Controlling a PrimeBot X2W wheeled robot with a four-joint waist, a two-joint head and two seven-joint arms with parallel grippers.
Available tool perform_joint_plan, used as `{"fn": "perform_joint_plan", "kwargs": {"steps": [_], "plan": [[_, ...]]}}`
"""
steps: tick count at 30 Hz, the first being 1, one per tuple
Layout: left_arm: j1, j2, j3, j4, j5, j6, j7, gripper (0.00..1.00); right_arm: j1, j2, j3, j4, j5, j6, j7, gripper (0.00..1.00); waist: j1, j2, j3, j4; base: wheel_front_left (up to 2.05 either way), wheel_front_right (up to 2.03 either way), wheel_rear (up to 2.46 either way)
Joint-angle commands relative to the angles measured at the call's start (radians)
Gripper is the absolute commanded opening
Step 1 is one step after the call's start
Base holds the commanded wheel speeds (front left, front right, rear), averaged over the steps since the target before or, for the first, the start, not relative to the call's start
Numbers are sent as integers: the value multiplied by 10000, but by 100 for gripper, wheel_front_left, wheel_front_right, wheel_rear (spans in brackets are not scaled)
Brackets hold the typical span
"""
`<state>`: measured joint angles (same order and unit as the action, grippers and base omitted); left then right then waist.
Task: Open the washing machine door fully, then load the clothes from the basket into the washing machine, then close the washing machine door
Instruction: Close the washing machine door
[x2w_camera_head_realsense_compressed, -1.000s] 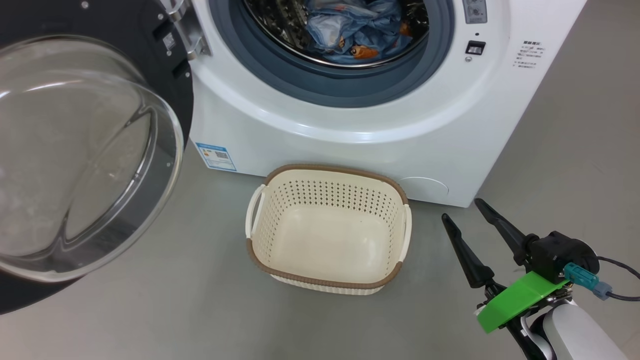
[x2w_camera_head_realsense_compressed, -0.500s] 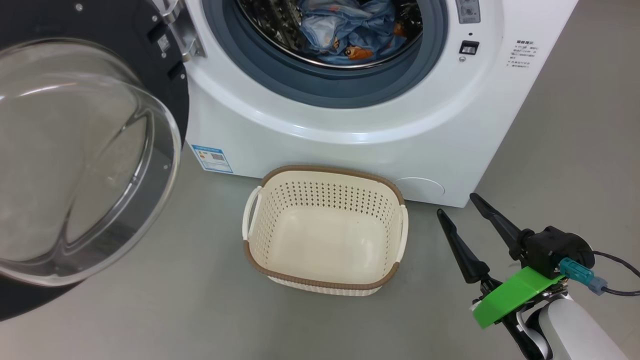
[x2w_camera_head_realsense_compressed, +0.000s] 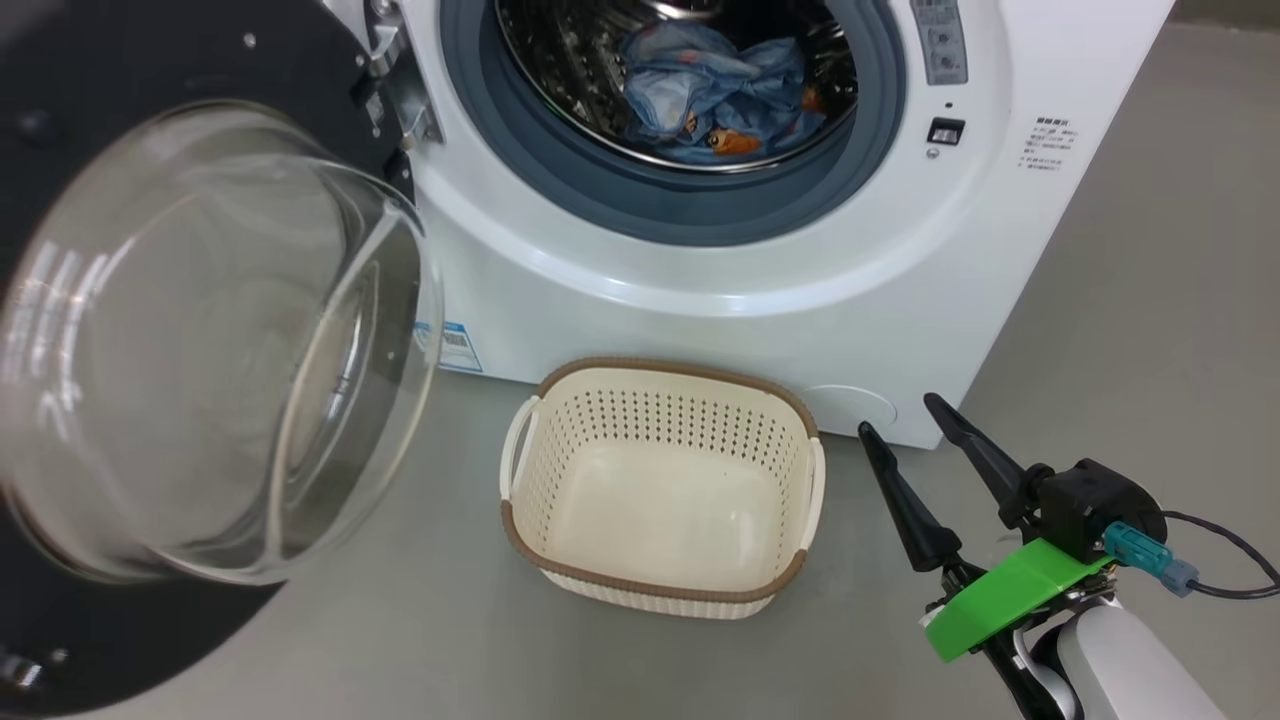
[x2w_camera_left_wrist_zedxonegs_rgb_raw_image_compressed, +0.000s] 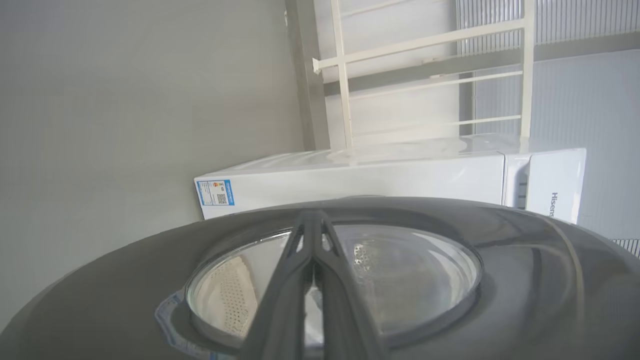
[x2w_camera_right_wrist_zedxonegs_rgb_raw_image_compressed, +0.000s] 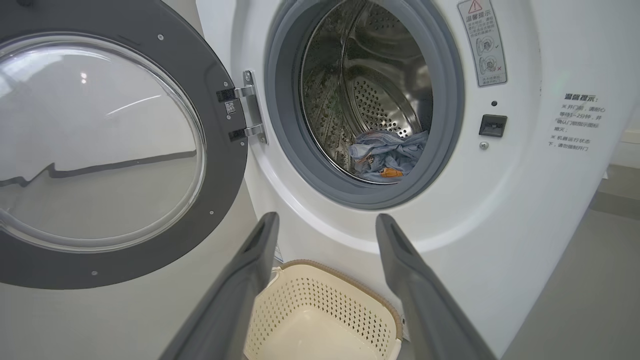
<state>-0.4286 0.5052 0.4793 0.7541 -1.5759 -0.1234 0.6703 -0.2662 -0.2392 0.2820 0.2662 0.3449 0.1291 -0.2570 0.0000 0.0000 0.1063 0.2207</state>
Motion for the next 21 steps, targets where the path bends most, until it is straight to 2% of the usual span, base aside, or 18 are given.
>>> {"fn": "perform_joint_plan", "kwargs": {"steps": [1,7,10,19,21], "plan": [[155,488,123,-422,-106,-73,429,0,67,82,110,-221,98,16,-48,100,0,0,-170,15,0,0,0],[945,191,5,-1667,-481,-73,1645,0,347,343,-103,-278,162,16,-48,100,0,0,-453,45,0,0,0],[1430,-193,-25,-2568,-717,-73,2110,0,484,546,-212,-288,190,16,-48,100,0,0,-633,26,0,0,0],[3089,-1467,-403,-5331,-827,-73,2677,0,725,846,-362,-346,250,16,-48,100,0,0,-873,-175,0,0,0],[3214,-1611,-481,-5588,-810,-73,2691,0,744,864,-367,-348,251,16,-48,100,0,0,-892,-207,0,0,0]]}}
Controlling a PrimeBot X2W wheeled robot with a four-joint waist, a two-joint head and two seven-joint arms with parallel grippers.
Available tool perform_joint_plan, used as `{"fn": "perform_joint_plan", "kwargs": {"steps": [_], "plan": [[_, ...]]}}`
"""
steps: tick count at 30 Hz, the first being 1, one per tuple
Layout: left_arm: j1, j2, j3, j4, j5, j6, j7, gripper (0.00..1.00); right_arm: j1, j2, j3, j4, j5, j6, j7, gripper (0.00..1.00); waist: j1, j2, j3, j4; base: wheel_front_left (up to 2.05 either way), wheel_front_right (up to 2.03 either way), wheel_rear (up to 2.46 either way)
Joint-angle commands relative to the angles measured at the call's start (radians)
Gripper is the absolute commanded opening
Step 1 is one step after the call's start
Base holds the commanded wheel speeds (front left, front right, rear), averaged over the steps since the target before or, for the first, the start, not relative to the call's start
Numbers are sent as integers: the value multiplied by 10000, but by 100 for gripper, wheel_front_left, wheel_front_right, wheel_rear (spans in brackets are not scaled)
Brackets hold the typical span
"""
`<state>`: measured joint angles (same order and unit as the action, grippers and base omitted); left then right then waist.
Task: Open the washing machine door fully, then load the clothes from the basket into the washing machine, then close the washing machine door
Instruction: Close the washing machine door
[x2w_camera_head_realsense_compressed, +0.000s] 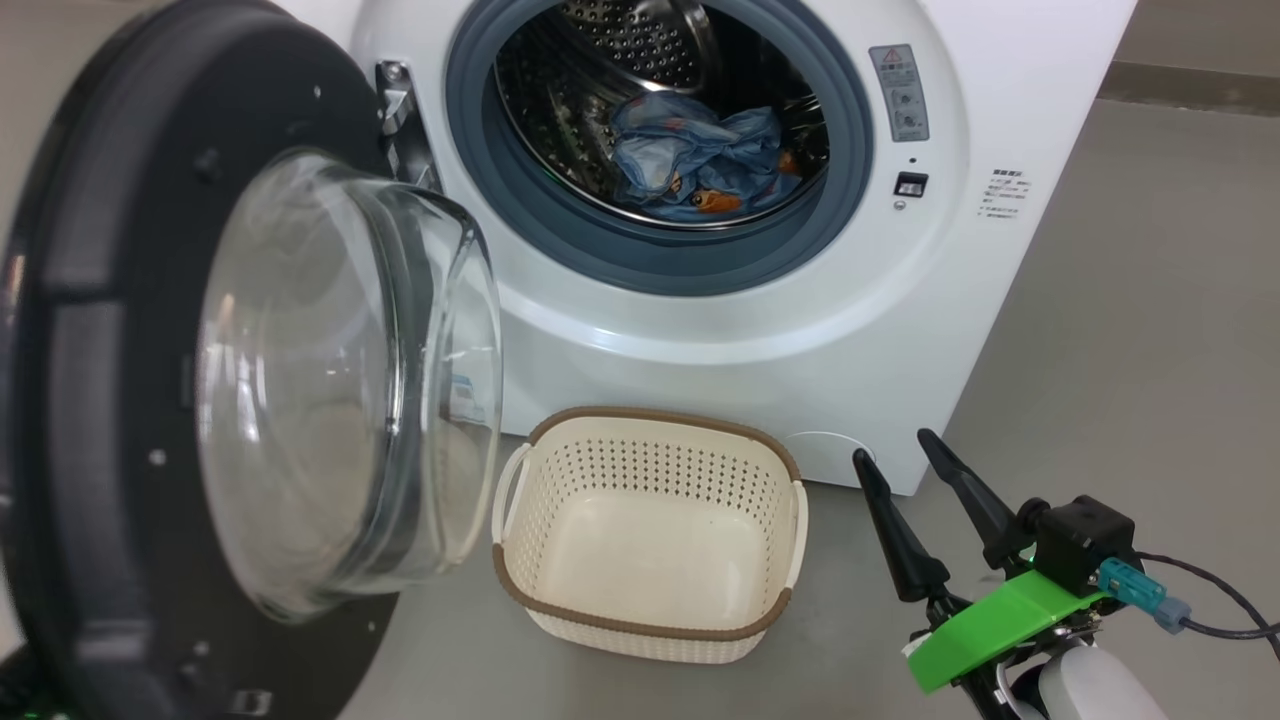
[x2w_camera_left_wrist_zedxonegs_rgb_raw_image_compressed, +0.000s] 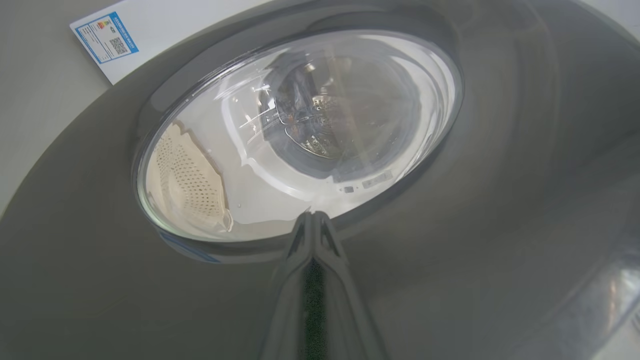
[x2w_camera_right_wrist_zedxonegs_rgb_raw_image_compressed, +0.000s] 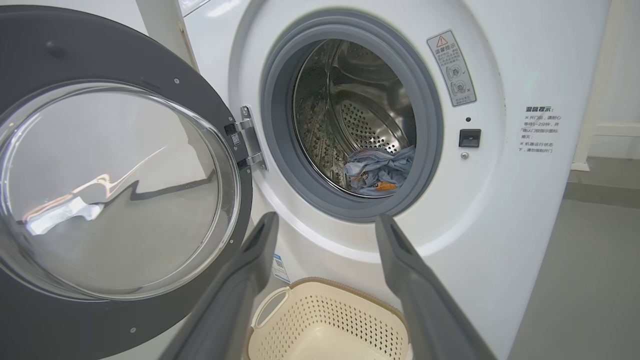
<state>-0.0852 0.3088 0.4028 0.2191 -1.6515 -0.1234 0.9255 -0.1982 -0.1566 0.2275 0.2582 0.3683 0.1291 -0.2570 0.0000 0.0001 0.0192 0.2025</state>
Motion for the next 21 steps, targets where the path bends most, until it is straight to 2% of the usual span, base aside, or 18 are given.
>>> {"fn": "perform_joint_plan", "kwargs": {"steps": [1,10,15,21], "plan": [[-111,208,193,-478,-24,-73,142,0,79,54,171,-267,21,16,-48,100,0,-1,-41,-59,0,0,0],[253,-1248,-858,-2430,669,157,-486,0,121,146,153,-303,28,16,-48,100,0,-1,-190,-621,0,0,0],[102,-1945,-1296,-3048,1330,348,-1309,0,130,142,106,-309,31,16,-48,100,0,-1,-190,-1152,0,0,0],[-190,-2413,-1959,-3238,1812,502,-2297,0,132,112,75,-356,-14,16,-48,100,0,-1,-133,-1874,0,0,0]]}}
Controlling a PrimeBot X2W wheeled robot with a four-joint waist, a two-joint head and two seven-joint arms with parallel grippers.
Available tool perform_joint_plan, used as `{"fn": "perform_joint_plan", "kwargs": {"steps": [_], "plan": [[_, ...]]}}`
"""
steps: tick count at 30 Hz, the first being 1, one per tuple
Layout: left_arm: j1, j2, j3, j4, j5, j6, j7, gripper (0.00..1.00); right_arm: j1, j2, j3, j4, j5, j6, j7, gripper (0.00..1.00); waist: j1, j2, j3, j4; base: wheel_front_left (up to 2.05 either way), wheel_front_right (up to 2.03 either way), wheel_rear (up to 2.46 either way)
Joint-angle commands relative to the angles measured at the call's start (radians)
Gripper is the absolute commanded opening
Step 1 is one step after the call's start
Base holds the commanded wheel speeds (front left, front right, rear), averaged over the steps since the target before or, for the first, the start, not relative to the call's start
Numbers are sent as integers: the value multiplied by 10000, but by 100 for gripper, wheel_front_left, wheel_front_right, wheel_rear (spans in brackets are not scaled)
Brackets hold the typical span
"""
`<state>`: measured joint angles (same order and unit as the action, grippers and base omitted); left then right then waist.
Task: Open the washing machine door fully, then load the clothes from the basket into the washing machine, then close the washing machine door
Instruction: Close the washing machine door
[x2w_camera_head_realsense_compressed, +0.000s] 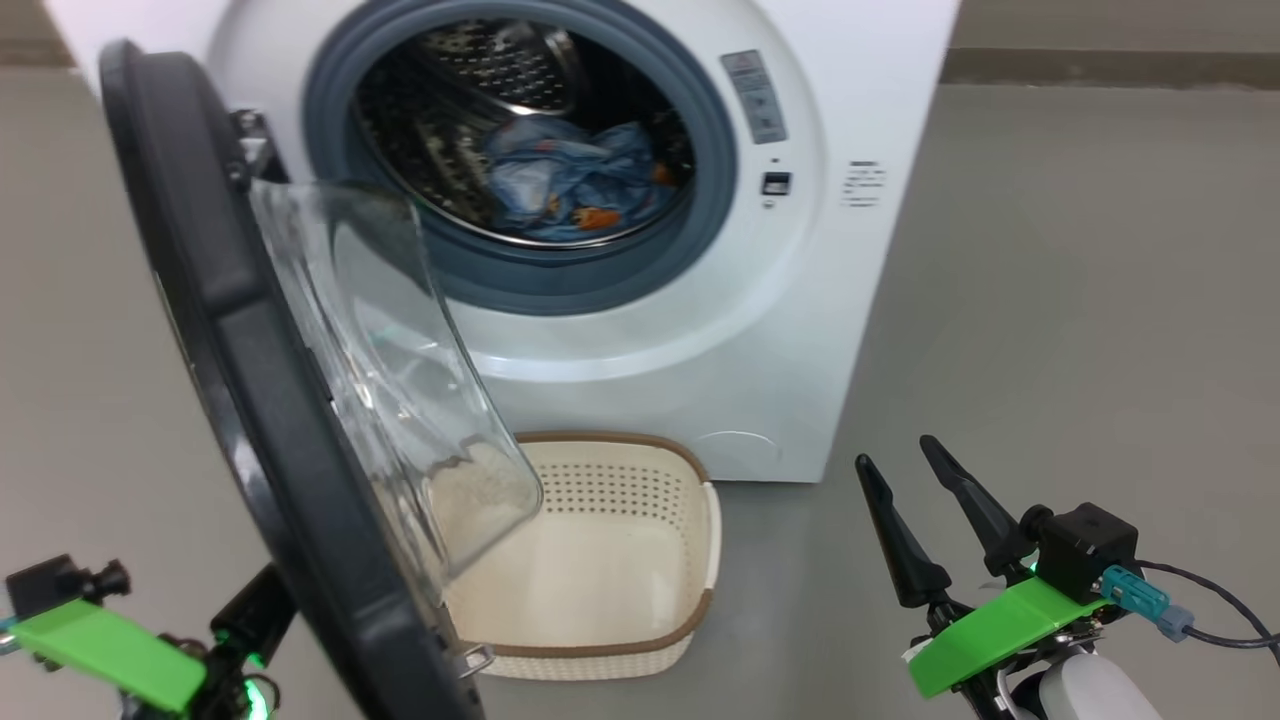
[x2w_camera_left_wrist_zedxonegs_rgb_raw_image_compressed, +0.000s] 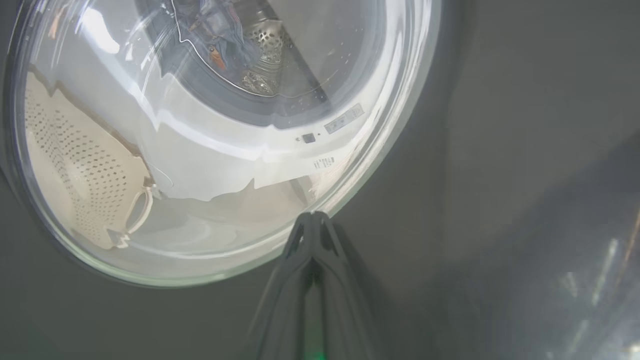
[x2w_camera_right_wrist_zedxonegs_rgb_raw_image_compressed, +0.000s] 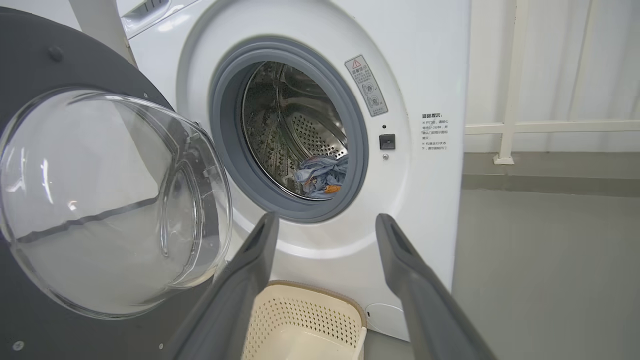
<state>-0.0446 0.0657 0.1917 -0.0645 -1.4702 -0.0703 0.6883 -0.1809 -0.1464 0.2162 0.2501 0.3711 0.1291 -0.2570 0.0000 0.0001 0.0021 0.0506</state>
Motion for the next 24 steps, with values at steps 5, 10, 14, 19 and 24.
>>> {"fn": "perform_joint_plan", "kwargs": {"steps": [5,10,14,19,24], "plan": [[-930,-113,-484,-233,77,-14,-754,0,-50,-3,165,-297,-59,16,-48,100,0,-1,111,-1008,0,0,0],[-1338,-144,-924,141,184,-33,-1702,0,-73,10,191,-312,-60,16,-48,100,0,-1,219,-1709,0,0,0],[-1792,-150,-1116,625,227,-78,-2361,0,-106,22,207,-318,-64,16,-48,100,0,-1,314,-2174,0,0,0],[-2462,-152,-1214,1337,108,-213,-2939,0,-153,18,233,-332,-80,16,-48,100,0,-1,425,-2466,0,0,0],[-2783,-153,-1326,1866,72,-335,-3215,0,-171,10,276,-308,-57,16,-48,100,0,-1,417,-2567,0,0,0]]}}
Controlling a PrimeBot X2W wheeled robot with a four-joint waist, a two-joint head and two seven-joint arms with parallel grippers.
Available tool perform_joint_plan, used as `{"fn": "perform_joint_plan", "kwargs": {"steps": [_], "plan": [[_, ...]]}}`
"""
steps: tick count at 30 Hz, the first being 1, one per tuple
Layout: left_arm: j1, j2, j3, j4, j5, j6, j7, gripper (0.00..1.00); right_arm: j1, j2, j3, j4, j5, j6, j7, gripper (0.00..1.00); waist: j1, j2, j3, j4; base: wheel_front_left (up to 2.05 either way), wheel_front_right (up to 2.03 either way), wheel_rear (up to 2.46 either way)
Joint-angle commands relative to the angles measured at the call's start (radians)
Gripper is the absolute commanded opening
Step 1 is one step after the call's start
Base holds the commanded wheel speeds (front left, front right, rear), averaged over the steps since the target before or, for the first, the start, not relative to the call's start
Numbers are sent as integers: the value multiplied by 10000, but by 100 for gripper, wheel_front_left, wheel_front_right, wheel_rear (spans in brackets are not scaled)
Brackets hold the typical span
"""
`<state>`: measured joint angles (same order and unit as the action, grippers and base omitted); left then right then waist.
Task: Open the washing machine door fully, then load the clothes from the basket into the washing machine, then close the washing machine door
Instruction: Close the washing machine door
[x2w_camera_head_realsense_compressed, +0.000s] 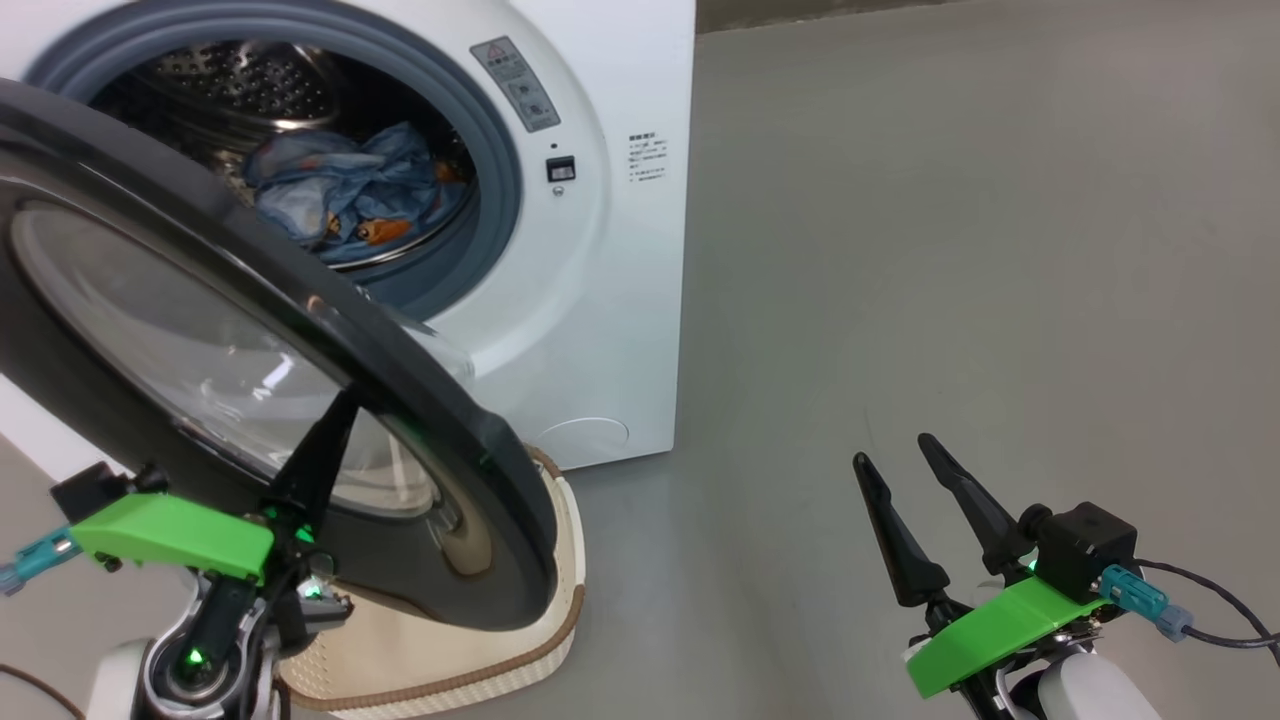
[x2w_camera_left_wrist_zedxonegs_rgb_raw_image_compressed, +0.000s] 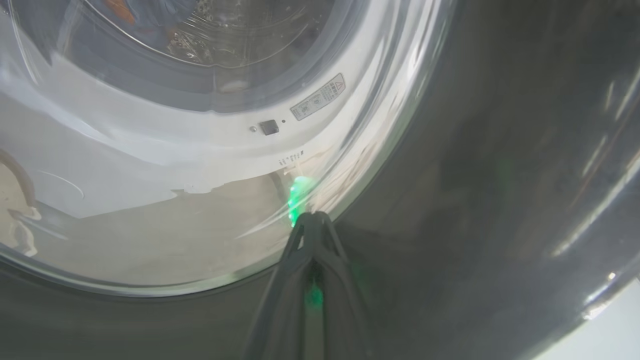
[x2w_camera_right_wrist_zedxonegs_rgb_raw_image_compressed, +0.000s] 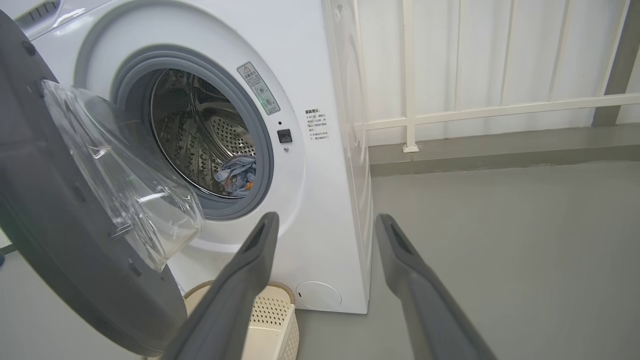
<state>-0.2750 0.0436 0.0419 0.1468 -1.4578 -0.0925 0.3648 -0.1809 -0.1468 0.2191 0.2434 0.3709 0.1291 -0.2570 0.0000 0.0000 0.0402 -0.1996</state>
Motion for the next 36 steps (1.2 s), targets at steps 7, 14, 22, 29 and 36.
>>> {"fn": "perform_joint_plan", "kwargs": {"steps": [7,14,22,29,36], "plan": [[-656,67,-47,185,-124,-266,-95,0,-116,-3,213,-203,-79,16,-48,100,0,0,-54,96,0,0,0],[-570,123,-159,141,110,-336,-237,0,-73,-12,210,-211,-100,16,-48,100,0,0,-100,572,0,0,0],[-123,659,-436,-681,1323,-367,-774,100,-64,-14,95,-235,-117,16,-48,100,0,0,-83,1000,0,0,0],[511,1159,-554,-1391,2837,-375,-1768,100,-39,6,13,-257,-144,16,-48,100,0,0,-82,1276,0,0,0],[1358,1548,-611,-1556,4770,-378,-3492,100,-25,-27,-116,-345,-170,16,-48,100,0,0,-71,1464,0,0,0]]}}
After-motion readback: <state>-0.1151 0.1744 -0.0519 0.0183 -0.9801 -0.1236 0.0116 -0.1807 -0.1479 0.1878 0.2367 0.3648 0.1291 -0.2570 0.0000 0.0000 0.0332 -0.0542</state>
